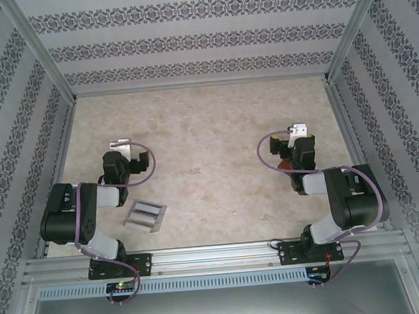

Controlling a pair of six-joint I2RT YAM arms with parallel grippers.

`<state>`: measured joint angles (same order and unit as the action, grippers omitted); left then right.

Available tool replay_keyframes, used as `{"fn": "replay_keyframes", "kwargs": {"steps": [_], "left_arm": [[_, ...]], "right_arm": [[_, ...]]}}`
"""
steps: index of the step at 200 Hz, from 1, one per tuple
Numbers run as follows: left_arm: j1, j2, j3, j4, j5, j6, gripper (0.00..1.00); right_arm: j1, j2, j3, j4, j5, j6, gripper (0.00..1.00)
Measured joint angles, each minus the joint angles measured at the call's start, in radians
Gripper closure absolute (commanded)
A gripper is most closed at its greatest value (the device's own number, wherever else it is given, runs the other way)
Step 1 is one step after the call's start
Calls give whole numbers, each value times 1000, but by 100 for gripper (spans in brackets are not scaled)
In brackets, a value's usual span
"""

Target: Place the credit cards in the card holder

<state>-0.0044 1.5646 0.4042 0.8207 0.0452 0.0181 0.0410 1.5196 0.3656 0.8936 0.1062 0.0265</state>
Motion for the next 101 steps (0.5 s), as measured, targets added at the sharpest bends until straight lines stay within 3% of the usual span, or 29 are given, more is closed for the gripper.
{"fn": "replay_keyframes", "kwargs": {"steps": [58, 79, 101], "left_arm": [[-1, -11, 5, -27, -21, -2, 0], [-4, -150, 65, -271, -109, -63, 1], [-7, -330, 236, -541, -175, -157, 1]], "right_arm": [[-13, -43, 3, -60, -24, 0, 2], [-12, -159, 68, -230, -73, -3, 2], [1, -275, 164, -331, -152, 2, 3]]}}
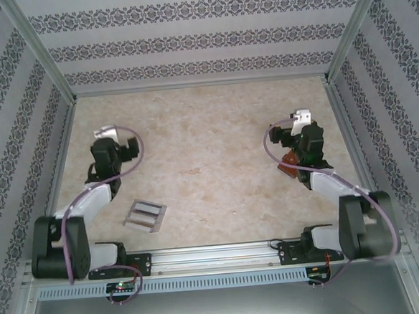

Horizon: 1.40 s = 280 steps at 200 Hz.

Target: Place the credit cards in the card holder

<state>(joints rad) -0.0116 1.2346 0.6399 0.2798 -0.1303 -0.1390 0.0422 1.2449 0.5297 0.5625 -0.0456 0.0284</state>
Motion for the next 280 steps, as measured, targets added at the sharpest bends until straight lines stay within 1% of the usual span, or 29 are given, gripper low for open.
{"fn": "replay_keyframes", "kwargs": {"steps": [16, 29, 42, 56, 59, 75, 89, 105, 125, 139, 144, 162, 182, 209, 224, 263, 280], "left_arm": [[-1, -69, 132, -156, -40, -89, 1], [0, -92, 218, -288, -78, -174, 1], [0, -97, 254, -392, -99, -257, 1], [0, -93, 253, -502, -98, -346, 1], [1, -89, 252, -526, -93, -362, 1], [8, -61, 250, -650, -44, -434, 1], [14, -40, 251, -734, -3, -477, 1], [25, -31, 251, -801, 40, -511, 1], [40, -24, 266, -871, 90, -572, 1], [48, -13, 274, -902, 137, -626, 1], [52, -8, 274, -915, 155, -645, 1], [60, 25, 273, -969, 224, -710, 1], [66, 68, 275, -1052, 267, -756, 1], [66, 85, 277, -1138, 286, -780, 1], [69, 80, 287, -1181, 284, -787, 1], [88, 32, 299, -1247, 269, -798, 1], [117, 23, 316, -1286, 257, -797, 1]], "right_arm": [[63, -47, 47, -30, -54, -10, 3], [170, -50, 66, -40, -101, -29, 2], [296, -21, 77, -54, -135, -48, 2], [451, 44, 97, -79, -166, -82, 2], [495, 68, 106, -86, -176, -95, 2], [666, 175, 163, -133, -213, -148, 2], [784, 273, 231, -180, -259, -198, 2], [865, 374, 313, -218, -311, -222, 4], [908, 478, 411, -257, -352, -227, 6], [933, 536, 467, -276, -383, -226, 3], [941, 551, 480, -280, -393, -225, 2], [975, 592, 514, -303, -432, -229, 2], [1018, 638, 555, -325, -454, -230, 2], [1055, 689, 602, -335, -442, -218, 2], [1057, 717, 631, -342, -430, -195, 3], [1035, 763, 725, -426, -415, -140, 13], [1025, 780, 775, -477, -420, -118, 18]]}}
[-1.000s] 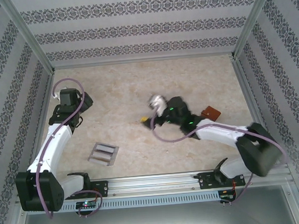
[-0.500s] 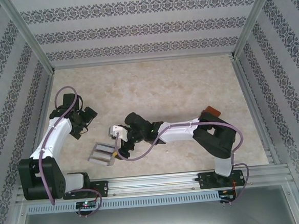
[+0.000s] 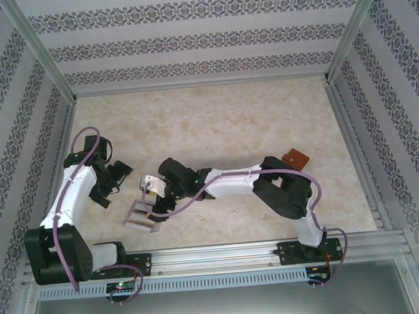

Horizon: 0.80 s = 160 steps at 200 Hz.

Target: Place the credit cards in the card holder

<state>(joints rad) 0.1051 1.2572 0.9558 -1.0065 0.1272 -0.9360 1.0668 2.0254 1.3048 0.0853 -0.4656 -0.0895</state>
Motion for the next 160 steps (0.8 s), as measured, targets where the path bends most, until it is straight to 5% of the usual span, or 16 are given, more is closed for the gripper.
{"fn": "replay_keyframes", "kwargs": {"steps": [50, 160], "left_arm": [[132, -29, 39, -47, -39, 14, 1], [161, -2, -12, -4, 58, 62, 0]], "right_arm": [[-23, 66, 135, -163, -30, 59, 28], [-37, 179, 363, -427, 1, 189, 53]]}}
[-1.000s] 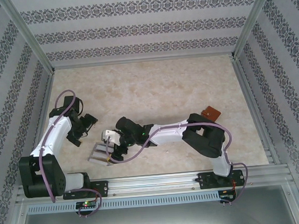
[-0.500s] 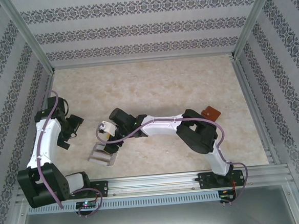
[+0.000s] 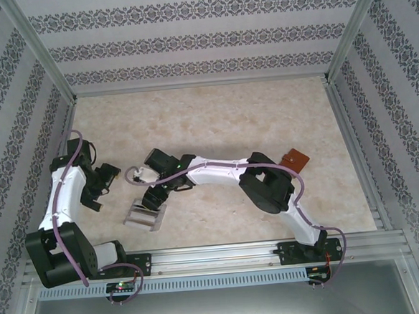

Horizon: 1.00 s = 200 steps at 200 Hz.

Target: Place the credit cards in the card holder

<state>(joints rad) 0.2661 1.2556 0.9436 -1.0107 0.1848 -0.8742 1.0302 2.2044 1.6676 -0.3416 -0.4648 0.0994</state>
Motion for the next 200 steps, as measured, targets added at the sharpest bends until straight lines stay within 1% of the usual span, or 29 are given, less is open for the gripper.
{"fn": "replay_keyframes", "kwargs": {"steps": [19, 50, 79, 93, 98, 135, 167, 200], "left_arm": [[3, 0, -8, 8, 27, 20, 0], [3, 0, -11, 26, 63, 56, 0], [3, 0, -19, 51, 131, 91, 0], [3, -1, -35, 79, 177, 108, 0], [3, -1, -44, 92, 200, 113, 0], [-6, -2, -97, 171, 393, 149, 0], [-57, -19, -119, 214, 468, 161, 0], [-156, -28, -146, 264, 492, 159, 0]], "right_arm": [[-22, 0, 0, 3, 23, 51, 55], [-53, -1, -8, 31, 69, 98, 56], [-70, -19, -31, 50, 126, 129, 59], [-84, -35, -52, 63, 151, 143, 58], [-90, -42, -63, 69, 159, 150, 60], [-174, -105, -163, 119, 192, 185, 61], [-251, -154, -235, 150, 240, 211, 62], [-337, -204, -322, 202, 267, 289, 59]]}}
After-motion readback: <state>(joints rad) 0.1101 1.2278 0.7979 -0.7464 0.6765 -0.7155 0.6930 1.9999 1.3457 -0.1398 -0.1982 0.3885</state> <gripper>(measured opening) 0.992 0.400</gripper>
